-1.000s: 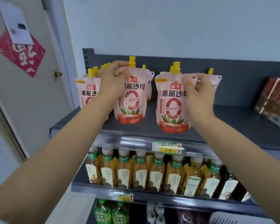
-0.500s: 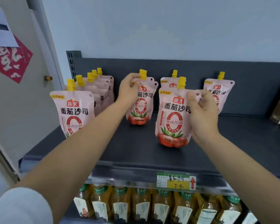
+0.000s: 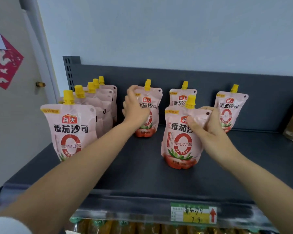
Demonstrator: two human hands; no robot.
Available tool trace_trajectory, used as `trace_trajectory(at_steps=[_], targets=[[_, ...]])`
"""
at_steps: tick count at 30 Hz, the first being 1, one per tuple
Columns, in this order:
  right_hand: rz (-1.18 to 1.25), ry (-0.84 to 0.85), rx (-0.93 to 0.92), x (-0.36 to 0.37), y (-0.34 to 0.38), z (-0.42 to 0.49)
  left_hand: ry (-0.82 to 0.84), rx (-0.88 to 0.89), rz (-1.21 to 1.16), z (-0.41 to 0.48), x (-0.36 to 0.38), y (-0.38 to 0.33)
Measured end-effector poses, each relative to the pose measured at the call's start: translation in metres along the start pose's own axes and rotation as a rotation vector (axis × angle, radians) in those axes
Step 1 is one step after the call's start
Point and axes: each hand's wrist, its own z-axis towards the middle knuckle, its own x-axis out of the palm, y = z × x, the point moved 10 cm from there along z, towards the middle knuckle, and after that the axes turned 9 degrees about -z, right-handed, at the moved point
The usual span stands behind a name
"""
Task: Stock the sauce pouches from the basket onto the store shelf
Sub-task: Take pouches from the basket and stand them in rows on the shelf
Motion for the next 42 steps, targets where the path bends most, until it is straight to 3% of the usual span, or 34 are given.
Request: trace_trajectory(at_steps=[3,7,16,24,29,33,35,39,42], targets=[[-0.06,0.106,0.017,0.009,-0.006,0.0,0.015,-0.019,0.082,-0.013,0.003,0.009],[-0.242,0.12,0.061,0.01,-0.016,0.001,0.142,-0.052,0.225,-0.023,0.017,0.023],[-0.383,0.194,0.182,0.013,-0.029,-0.007,0.198,-0.013,0.103,-0.02,0.017,0.028],[-0.364,0.166,0.187,0.014,-0.026,-0.011,0.224,-0.045,0.15,-0.024,0.017,0.028],[-0.307,0.13,0.182,0.013,-0.027,-0.014,0.29,-0.103,0.056,-0.021,0.02,0.028],[-0.265,0.134,0.206,0.012,-0.031,-0.015,0.072,-0.278,-0.299,-0.016,-0.001,0.038],[-0.249,0.132,0.224,0.011,-0.034,-0.015,0.051,-0.28,-0.435,-0.012,-0.004,0.033],[-0.249,0.117,0.256,0.011,-0.038,-0.015,-0.007,-0.323,-0.61,-0.004,-0.002,0.026],[-0.247,0.113,0.262,0.012,-0.039,-0.015,-0.049,-0.37,-0.616,0.001,0.002,0.03]])
